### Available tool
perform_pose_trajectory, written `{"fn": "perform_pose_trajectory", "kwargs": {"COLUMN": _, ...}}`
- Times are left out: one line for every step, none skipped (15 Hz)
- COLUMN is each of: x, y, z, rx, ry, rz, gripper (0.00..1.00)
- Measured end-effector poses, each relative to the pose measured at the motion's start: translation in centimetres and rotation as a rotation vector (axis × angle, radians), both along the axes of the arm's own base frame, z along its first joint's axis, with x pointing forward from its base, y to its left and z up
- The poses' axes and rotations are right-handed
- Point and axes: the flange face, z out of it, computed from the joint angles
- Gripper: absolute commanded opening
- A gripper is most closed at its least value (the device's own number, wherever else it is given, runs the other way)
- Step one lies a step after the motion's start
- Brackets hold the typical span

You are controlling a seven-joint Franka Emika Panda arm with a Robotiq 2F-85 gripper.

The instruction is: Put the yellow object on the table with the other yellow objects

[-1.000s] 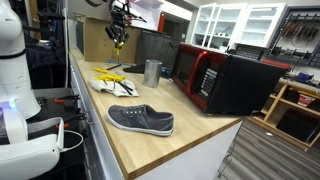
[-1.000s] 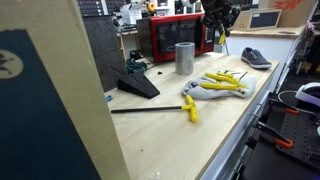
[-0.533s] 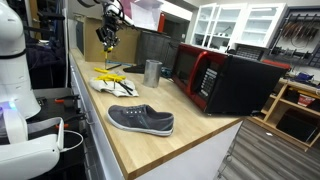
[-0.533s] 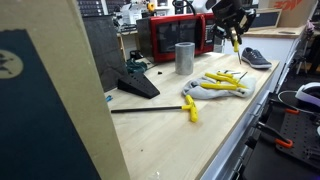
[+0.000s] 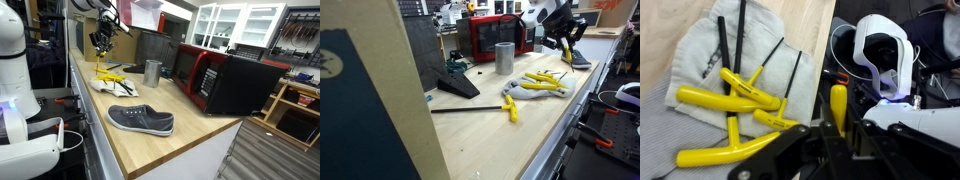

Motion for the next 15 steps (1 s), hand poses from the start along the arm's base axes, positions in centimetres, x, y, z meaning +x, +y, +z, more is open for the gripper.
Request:
{"fn": "perform_pose_trajectory", "kwargs": {"x": -0.1, "y": -0.3, "z": -0.3, "rx": -0.015, "ry": 0.001, "rz": 0.002, "gripper": 0.04}}
{"fn": "perform_pose_trajectory", "kwargs": {"x": -0.2, "y": -0.5, "z": -0.5, "rx": -0.033, "ry": -0.004, "rz": 0.001, "gripper": 0.04}}
{"fn": "perform_pose_trajectory", "kwargs": {"x": -0.2, "y": -0.9, "z": -0.7, "rx": -0.054, "ry": -0.012, "rz": -0.001, "gripper": 0.04}}
{"fn": "perform_pose_trajectory", "kwargs": {"x": -0.2, "y": -1.2, "z": -0.8, "rx": -0.079, "ry": -0.025, "rz": -0.007, "gripper": 0.04}}
{"fn": "perform_pose_trajectory", "kwargs": {"x": -0.2, "y": -1.5, "z": -1.0, "rx": -0.1, "ry": -0.035, "rz": -0.009, "gripper": 0.04}}
{"fn": "perform_pose_trajectory", "kwargs": {"x": -0.2, "y": -1.8, "z": -1.1, "rx": -0.121, "ry": -0.048, "rz": -0.014, "gripper": 0.04}}
{"fn": "perform_pose_trajectory", "kwargs": {"x": -0.2, "y": -2.1, "z": -1.2, "rx": -0.14, "ry": -0.061, "rz": -0.019, "gripper": 0.04}}
{"fn": "perform_pose_trajectory", "kwargs": {"x": -0.2, "y": -2.2, "z": -1.2, "rx": -0.157, "ry": -0.078, "rz": -0.028, "gripper": 0.04}}
{"fn": "perform_pose_trajectory", "kwargs": {"x": -0.1, "y": -2.4, "z": -1.2, "rx": -0.172, "ry": -0.095, "rz": -0.038, "gripper": 0.04}}
{"fn": "perform_pose_trajectory", "kwargs": {"x": 0.0, "y": -2.5, "z": -1.2, "rx": -0.188, "ry": -0.122, "rz": -0.052, "gripper": 0.04}}
{"fn": "perform_pose_trajectory", "kwargs": {"x": 0.2, "y": -2.5, "z": -1.1, "rx": -0.202, "ry": -0.152, "rz": -0.067, "gripper": 0.04}}
{"fn": "perform_pose_trajectory", "kwargs": {"x": 0.3, "y": -2.5, "z": -1.0, "rx": -0.215, "ry": -0.188, "rz": -0.082, "gripper": 0.04}}
{"fn": "perform_pose_trajectory", "kwargs": {"x": 0.5, "y": -2.5, "z": -1.0, "rx": -0.224, "ry": -0.22, "rz": -0.097, "gripper": 0.04}}
{"fn": "perform_pose_trajectory", "kwargs": {"x": 0.7, "y": -2.5, "z": -0.9, "rx": -0.233, "ry": -0.254, "rz": -0.113, "gripper": 0.04}}
{"fn": "perform_pose_trajectory", "kwargs": {"x": 0.8, "y": -2.4, "z": -0.9, "rx": -0.241, "ry": -0.281, "rz": -0.125, "gripper": 0.04}}
